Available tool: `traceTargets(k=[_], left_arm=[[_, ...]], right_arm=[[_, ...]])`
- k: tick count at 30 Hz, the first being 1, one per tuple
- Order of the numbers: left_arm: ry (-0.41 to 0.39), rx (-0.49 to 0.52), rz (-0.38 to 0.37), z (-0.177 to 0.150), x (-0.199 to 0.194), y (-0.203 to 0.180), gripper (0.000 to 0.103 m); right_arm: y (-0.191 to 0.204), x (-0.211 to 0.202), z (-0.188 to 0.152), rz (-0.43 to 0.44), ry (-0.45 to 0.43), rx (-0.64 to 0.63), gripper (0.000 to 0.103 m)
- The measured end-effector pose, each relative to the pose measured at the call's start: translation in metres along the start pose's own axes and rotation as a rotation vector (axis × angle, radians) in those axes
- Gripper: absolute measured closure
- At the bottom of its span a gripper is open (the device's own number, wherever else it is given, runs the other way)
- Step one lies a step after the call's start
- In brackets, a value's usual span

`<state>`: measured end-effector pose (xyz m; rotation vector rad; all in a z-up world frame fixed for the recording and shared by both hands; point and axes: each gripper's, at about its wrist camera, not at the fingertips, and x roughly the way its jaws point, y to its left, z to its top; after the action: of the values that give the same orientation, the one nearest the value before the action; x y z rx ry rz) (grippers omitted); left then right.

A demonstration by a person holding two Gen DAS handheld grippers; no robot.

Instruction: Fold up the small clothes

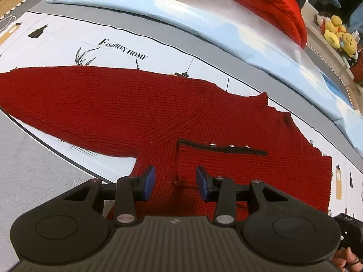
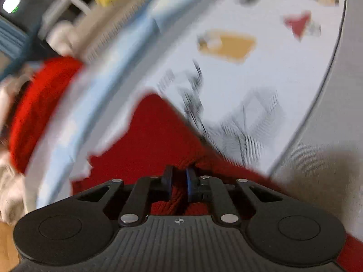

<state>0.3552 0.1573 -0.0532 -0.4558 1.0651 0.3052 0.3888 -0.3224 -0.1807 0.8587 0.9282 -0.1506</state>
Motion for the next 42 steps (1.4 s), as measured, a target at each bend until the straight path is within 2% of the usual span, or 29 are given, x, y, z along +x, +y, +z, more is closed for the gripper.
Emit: traceTargets(k=[1,2,5,6,8,11,13,16,20,21,22,23,25,28,29,30,32,33,35,37,39,40,42], left_arm=[[0.0,-0.004,0.002,0.0,0.001,0.001,0.059],[-0.001,-0.008,0.003,0.001,0.001,0.002,0.059],[0.011,-0.026,0.007,0.002,0.009,0.008,0.059],[0.031,-0.052,-0.009,0.002,0.013,0.012,0.059],[0.079,-0.116,-0.061,0.001,0.024,0.019,0.059],[0.133,-0.189,-0.107,-0.003,0.039,0.024,0.059],[0.155,-0.228,-0.145,-0.006,0.049,0.026,0.059],[0.175,-0.284,-0.174,-0.01,0.065,0.028,0.059],[0.17,-0.37,-0.184,-0.015,0.08,0.036,0.06],[0.155,-0.368,-0.188,-0.015,0.082,0.035,0.065],[0.134,-0.351,-0.182,-0.013,0.081,0.033,0.075],[0.092,-0.313,-0.153,-0.01,0.076,0.028,0.094],[-0.023,-0.218,-0.143,-0.003,0.056,0.015,0.095],[-0.298,0.0,-0.152,0.004,0.01,-0.015,0.095],[-0.334,0.044,-0.142,0.004,0.006,-0.021,0.094],[-0.307,0.051,-0.12,0.006,0.011,-0.021,0.091],[-0.181,-0.02,-0.055,0.007,0.033,-0.008,0.09],[-0.156,-0.054,-0.016,0.007,0.038,-0.002,0.09],[-0.189,-0.04,0.012,0.01,0.033,-0.001,0.09],[-0.249,0.008,-0.016,0.01,0.023,-0.008,0.085],[-0.239,0.032,-0.056,0.007,0.028,-0.011,0.08],[-0.195,0.03,-0.061,0.006,0.039,-0.012,0.08],[-0.034,0.008,-0.048,0.0,0.071,-0.009,0.079]], right_arm=[[-0.001,0.004,0.0,-0.014,0.043,0.003,0.084],[0.001,0.001,-0.001,-0.025,0.043,0.009,0.083],[0.024,-0.019,-0.007,-0.014,-0.039,-0.109,0.081],[0.033,-0.021,-0.009,0.006,-0.049,-0.151,0.076],[0.037,-0.016,-0.013,0.027,-0.024,-0.156,0.073],[0.03,-0.003,-0.019,-0.045,0.048,-0.092,0.072],[0.034,-0.006,-0.025,-0.067,0.03,-0.117,0.072],[0.053,-0.014,-0.03,0.015,-0.006,-0.226,0.072],[0.07,-0.022,-0.031,0.068,-0.045,-0.348,0.072],[0.071,-0.021,-0.031,0.074,-0.04,-0.357,0.072],[0.072,-0.02,-0.031,0.078,-0.032,-0.361,0.072],[0.073,-0.018,-0.03,0.083,-0.023,-0.361,0.071],[0.075,-0.016,-0.029,0.094,0.001,-0.361,0.071],[0.074,-0.009,-0.03,0.088,0.015,-0.365,0.071],[0.072,-0.007,-0.03,0.074,0.013,-0.359,0.071],[0.069,-0.003,-0.029,0.044,0.008,-0.352,0.071],[0.062,0.005,-0.028,-0.027,0.02,-0.328,0.071],[0.058,0.008,-0.028,-0.046,0.033,-0.312,0.071],[0.051,0.013,-0.027,-0.058,0.053,-0.285,0.072],[0.052,0.012,-0.028,-0.06,0.05,-0.295,0.072],[0.057,0.008,-0.031,-0.065,0.026,-0.321,0.071],[0.06,0.007,-0.033,-0.063,0.013,-0.343,0.071],[0.064,0.008,-0.036,-0.067,0.009,-0.381,0.071]])
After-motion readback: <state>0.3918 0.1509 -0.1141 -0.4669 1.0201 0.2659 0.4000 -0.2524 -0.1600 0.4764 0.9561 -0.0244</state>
